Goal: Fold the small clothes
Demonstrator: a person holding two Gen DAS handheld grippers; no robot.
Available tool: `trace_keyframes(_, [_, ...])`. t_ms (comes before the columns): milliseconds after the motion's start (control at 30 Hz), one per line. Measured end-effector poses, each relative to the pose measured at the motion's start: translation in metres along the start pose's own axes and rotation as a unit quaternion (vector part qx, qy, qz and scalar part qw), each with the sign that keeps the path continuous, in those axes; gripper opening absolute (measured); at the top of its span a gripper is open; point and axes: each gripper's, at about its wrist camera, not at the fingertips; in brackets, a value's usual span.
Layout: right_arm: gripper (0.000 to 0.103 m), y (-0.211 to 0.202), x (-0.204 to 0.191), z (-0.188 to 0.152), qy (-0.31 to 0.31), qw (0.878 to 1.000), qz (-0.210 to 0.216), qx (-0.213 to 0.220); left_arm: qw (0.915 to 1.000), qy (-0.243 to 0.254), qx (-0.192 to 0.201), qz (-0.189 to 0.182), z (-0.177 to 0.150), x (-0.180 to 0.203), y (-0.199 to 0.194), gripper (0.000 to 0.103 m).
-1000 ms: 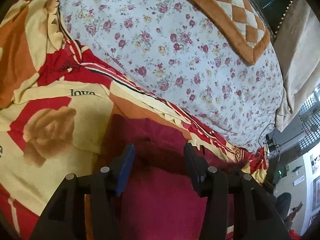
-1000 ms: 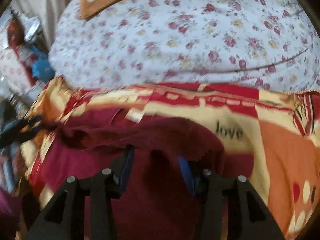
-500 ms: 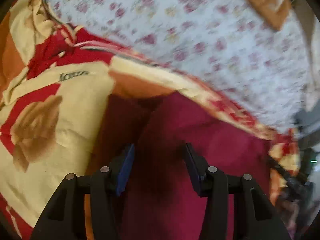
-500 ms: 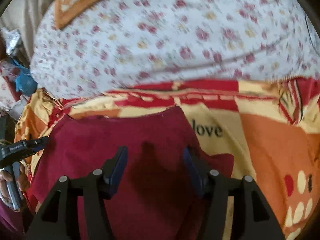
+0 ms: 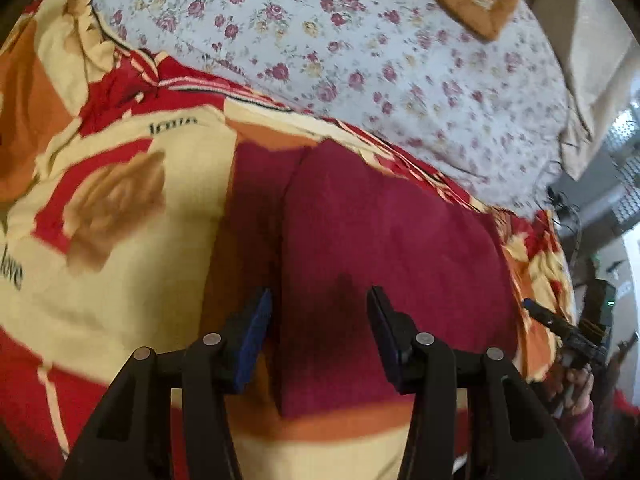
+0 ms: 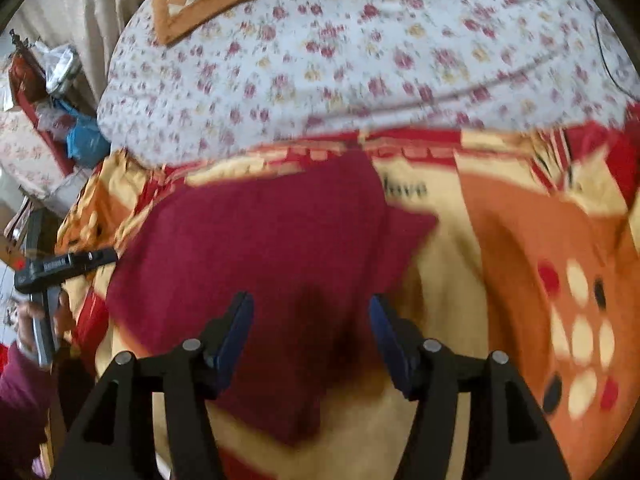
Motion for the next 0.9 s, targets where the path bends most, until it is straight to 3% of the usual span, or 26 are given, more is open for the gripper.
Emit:
trace_keyframes(133, [0.064, 0.0, 0.003, -0.033, 0.011, 0.999, 0.022, -0.027, 0.9991, 0.0, -0.021, -0.036, -0.02, -0.004, -0.002, 0.04])
trace_keyframes(267, [0.062, 0.019, -0.006, -0.048, 0.011, 0.998, 0.041, -0.044, 0.998, -0.011, -0.047, -0.04, -0.033, -0.008, 0.016, 0.04])
trace_keyframes(300, [0.05, 0.025, -0.012, -0.049, 0.001, 0.998, 0.046, -0.044, 0.998, -0.011, -0.049, -0.039, -0.035, -0.008, 0.019, 0.04])
trace_keyframes(333, [0.029, 0.029, -0.019, -0.051, -0.017, 0.998, 0.03, -0.044, 0.9983, -0.006, -0.048, -0.034, -0.036, -0.007, 0.02, 0.033])
trace_keyframes(367, [0.022, 0.031, -0.024, -0.051, -0.035, 0.998, 0.01, -0.041, 0.9986, 0.003, -0.048, -0.021, -0.035, -0.006, 0.02, 0.026])
trace_keyframes(400, [0.018, 0.031, -0.028, -0.049, -0.042, 0.998, 0.006, -0.04, 0.9986, 0.006, -0.05, -0.014, -0.035, -0.005, 0.019, 0.013])
trace_keyframes(433, [0.013, 0.026, -0.029, -0.048, -0.043, 0.998, 0.007, -0.04, 0.9986, 0.006, -0.051, -0.01, -0.035, -0.005, 0.016, 0.007])
trace_keyframes(500, [0.009, 0.012, -0.029, -0.043, -0.053, 0.998, 0.004, -0.035, 0.9986, 0.008, -0.052, -0.011, -0.036, -0.005, 0.008, 0.0])
trace_keyframes(633, [0.007, -0.024, -0.018, -0.032, -0.058, 0.998, -0.01, -0.013, 0.9983, 0.035, -0.046, 0.011, -0.047, 0.0, -0.001, 0.0])
trace_keyframes(767, [0.007, 0.003, -0.005, -0.046, -0.047, 0.997, -0.031, -0.059, 0.998, 0.034, -0.047, 0.028, -0.055, -0.004, 0.01, 0.0])
trace_keyframes(900, [0.009, 0.003, -0.001, -0.051, -0.027, 0.997, -0.008, -0.069, 0.9982, 0.029, -0.034, 0.04, -0.052, 0.001, -0.001, 0.0])
Point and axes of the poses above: each gripper's, at about its wrist camera, not at the fingertips, and y roughly the way its jaws point, x to its right, z to its top, and after that the axes turned 5 degrees about -z, right-handed
